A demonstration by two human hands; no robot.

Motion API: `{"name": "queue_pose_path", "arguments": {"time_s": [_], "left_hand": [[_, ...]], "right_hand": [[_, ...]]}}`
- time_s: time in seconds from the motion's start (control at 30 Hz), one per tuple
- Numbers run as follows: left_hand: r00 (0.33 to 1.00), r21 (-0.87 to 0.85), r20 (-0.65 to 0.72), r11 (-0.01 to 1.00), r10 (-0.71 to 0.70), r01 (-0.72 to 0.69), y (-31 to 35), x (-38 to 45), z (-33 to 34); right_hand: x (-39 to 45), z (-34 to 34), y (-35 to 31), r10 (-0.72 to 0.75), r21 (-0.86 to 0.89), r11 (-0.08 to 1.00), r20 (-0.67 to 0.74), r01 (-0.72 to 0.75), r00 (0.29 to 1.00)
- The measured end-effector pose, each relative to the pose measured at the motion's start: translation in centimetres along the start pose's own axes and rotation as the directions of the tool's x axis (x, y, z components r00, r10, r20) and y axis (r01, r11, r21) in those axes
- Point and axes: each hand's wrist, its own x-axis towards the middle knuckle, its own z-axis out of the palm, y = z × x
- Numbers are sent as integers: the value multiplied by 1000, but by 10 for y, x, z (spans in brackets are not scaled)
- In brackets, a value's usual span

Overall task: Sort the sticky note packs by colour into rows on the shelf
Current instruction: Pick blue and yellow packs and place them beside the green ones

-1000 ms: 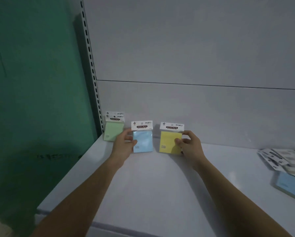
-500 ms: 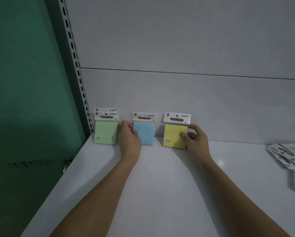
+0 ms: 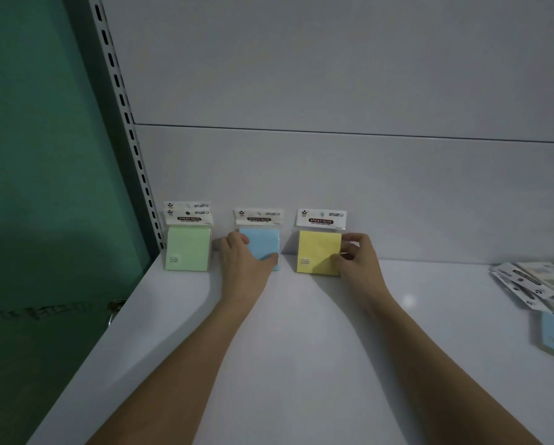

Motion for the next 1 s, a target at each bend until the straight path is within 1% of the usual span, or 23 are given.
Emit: {"name": "queue_pose_path", "arguments": {"time_s": [0.23,0.53,0.8,0.93,1.0], "left_hand": [[998,55,-35,997,55,-53,-2,-4,3],[996,52,-67,997,66,-63,-5,-1,4],[995,79,-64,995,72,-67,-4,-5,3],[988,210,-91,972,127,-106,2,-10,-5],[985,261,-81,957,154,-128,8,-15,-11]], "right_hand": [[2,-3,4,-62,-70,996,-54,58,997],[4,-3,8,-92,-138,987,-80,81,993],[3,-2,7,-80,-93,993,-98,71,992],[2,0,7,-78,-92,993,-89,70,993],[3,-1,7,-76,-58,996,-98,71,992]]}}
